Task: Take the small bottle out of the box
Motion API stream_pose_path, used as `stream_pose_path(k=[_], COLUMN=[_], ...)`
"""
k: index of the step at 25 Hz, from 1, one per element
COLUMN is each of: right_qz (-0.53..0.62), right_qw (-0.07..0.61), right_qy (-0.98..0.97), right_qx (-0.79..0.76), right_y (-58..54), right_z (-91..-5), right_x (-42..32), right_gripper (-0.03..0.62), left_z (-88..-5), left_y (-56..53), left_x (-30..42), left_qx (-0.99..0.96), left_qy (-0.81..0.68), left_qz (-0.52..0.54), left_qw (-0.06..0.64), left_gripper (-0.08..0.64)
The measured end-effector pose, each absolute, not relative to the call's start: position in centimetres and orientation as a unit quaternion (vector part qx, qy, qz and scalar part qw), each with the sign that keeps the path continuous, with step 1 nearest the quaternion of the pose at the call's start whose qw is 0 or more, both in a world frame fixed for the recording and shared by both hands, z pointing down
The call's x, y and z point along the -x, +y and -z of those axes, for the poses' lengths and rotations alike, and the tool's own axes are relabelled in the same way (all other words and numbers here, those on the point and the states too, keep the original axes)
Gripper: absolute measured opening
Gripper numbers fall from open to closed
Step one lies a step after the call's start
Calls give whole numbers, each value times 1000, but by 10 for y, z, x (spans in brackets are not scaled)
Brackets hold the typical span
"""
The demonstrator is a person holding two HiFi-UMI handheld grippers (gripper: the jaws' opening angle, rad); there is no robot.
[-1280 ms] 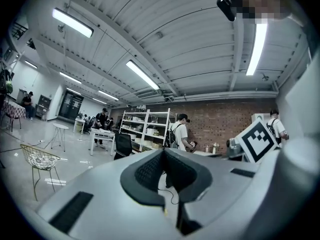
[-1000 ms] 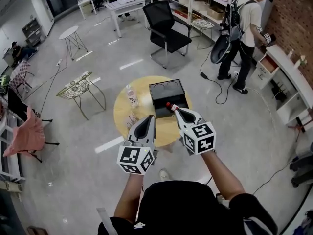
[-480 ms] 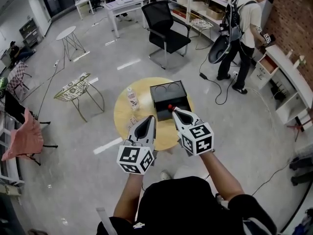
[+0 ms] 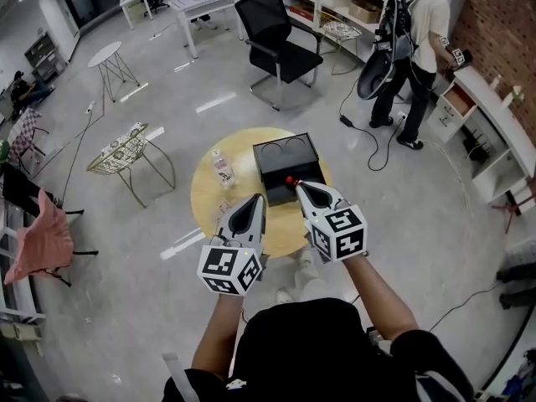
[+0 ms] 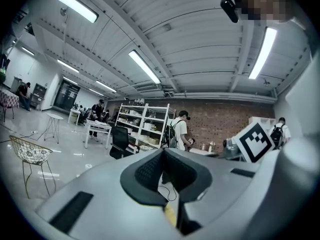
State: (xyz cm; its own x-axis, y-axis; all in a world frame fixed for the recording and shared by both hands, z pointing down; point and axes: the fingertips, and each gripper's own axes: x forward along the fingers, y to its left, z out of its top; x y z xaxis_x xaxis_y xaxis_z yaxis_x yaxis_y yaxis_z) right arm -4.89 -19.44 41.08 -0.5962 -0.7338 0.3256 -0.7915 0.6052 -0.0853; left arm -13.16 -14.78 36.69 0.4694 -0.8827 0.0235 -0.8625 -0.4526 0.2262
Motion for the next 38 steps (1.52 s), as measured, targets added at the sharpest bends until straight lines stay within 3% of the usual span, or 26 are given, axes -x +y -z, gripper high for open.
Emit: stream_pose_path(k=[25, 38], right_qz=[-139, -170], right_qw=[155, 229], right_qy=[-882, -878], right_qx=[-423, -384], right_y=[-325, -378], right_z=[-450, -518], right_x=[22, 19], right_gripper=[2, 2], left_z=[-403, -449], left_y=[-278, -324], left_x=[106, 103], left_qx=[-844, -818], left_qy=[-517, -542], left_qz=[34, 19], left_qw=[142, 191], left_gripper=[9, 9])
